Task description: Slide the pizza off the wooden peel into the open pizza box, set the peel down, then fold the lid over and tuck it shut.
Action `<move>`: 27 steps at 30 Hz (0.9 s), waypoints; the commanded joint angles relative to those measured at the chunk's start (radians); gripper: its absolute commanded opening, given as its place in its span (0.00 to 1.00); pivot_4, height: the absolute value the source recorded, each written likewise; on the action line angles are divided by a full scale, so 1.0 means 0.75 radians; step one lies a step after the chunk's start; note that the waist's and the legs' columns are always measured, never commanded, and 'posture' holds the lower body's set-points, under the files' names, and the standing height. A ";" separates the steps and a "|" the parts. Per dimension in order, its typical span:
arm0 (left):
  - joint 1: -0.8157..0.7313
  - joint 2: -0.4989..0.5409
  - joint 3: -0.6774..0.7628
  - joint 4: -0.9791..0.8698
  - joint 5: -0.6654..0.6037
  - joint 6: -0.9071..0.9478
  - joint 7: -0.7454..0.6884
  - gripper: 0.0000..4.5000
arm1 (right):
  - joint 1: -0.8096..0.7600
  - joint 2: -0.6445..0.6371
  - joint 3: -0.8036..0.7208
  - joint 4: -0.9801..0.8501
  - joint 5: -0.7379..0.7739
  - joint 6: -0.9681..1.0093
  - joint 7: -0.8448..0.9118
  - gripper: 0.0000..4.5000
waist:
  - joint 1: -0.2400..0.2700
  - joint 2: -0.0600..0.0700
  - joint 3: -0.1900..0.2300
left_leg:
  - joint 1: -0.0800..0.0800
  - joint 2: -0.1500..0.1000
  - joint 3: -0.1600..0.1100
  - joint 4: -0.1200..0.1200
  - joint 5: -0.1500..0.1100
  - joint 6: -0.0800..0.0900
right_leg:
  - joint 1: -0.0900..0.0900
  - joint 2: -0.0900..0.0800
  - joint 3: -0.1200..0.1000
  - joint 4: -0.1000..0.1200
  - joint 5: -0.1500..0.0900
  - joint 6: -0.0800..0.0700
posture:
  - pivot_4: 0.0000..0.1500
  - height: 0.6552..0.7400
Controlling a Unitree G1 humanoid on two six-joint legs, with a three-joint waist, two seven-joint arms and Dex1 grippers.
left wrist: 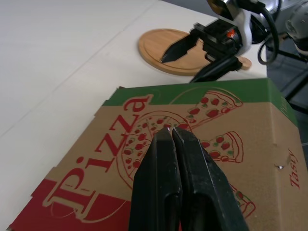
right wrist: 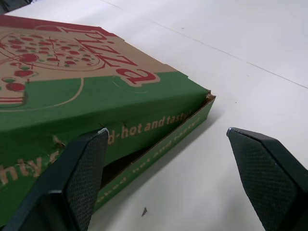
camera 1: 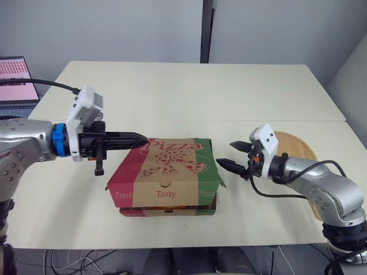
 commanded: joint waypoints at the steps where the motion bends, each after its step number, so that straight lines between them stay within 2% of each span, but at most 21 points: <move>1: -0.036 -0.008 -0.025 0.007 0.037 -0.031 -0.053 0.01 | 0.036 -0.061 -0.003 -0.023 -0.050 -0.068 0.042 0.94 | 0.002 0.000 0.000 | 0.000 0.000 0.000 0.000 0.000 0.000 | 0.000 0.000 0.000 0.000 0.000 0.000 | 1.00 0.92; 6: -0.032 -0.016 -0.058 -0.007 0.076 -0.042 -0.098 0.00 | 0.103 -0.179 0.020 -0.108 0.010 -0.101 0.231 0.60 | 0.006 0.000 0.000 | -0.001 0.000 0.000 0.001 0.000 0.000 | 0.000 0.000 0.000 0.000 0.000 0.000 | 1.00 0.92; 13: -0.018 -0.038 -0.094 -0.034 0.129 -0.070 -0.117 0.00 | 0.089 -0.174 0.078 -0.175 0.051 -0.093 0.310 0.06 | 0.007 0.000 0.000 | 0.000 0.000 -0.001 0.002 0.000 0.000 | 0.001 0.000 -0.001 0.000 0.000 0.000 | 1.00 0.92; 14: -0.021 -0.044 -0.097 -0.036 0.133 -0.072 -0.114 0.00 | 0.086 -0.172 0.086 -0.181 0.050 -0.093 0.313 0.01 | 0.009 0.000 0.000 | 0.000 0.000 -0.001 0.002 0.000 0.000 | 0.001 0.000 -0.001 0.000 0.000 0.000 | 1.00 0.92; 27: -0.021 -0.105 -0.207 -0.093 0.196 -0.071 -0.133 0.00 | 0.129 -0.208 0.154 -0.211 -0.009 -0.150 0.353 0.01 | 0.014 0.000 0.000 | 0.000 0.000 -0.001 0.002 0.000 0.000 | 0.001 0.000 -0.001 0.000 0.000 0.000 | 1.00 0.92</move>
